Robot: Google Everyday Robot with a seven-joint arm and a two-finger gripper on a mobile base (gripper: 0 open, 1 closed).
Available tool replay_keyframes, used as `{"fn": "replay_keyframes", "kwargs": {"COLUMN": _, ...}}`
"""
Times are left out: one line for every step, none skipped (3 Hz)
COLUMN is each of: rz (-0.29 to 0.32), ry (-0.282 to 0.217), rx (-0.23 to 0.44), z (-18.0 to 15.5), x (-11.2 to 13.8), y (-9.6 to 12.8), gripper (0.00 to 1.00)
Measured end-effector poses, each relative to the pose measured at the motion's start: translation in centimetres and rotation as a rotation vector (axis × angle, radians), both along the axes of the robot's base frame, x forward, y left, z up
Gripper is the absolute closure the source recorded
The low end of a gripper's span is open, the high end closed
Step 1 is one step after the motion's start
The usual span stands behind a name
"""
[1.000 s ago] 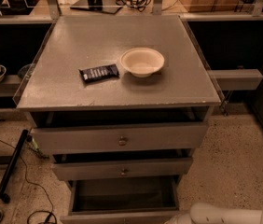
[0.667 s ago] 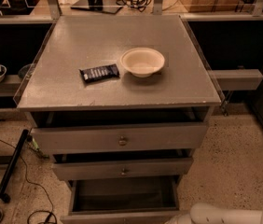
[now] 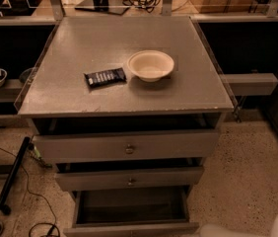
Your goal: Close bottom drawer
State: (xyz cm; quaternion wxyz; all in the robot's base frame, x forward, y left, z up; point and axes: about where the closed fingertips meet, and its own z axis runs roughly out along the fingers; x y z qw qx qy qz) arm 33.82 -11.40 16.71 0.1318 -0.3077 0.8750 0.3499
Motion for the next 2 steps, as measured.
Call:
{"fn": "replay_keyframes", "kwargs": {"rz": -0.01, "ry": 0.002, "rx": 0.008, "z": -0.1, "x": 0.1, "y": 0.1, "gripper": 1.0}}
{"fn": "replay_keyframes", "kwargs": {"rz": -0.048, "ry": -0.061, "rx": 0.072, "z": 0.2, "x": 3.0, "y": 2.0, "gripper": 1.0}}
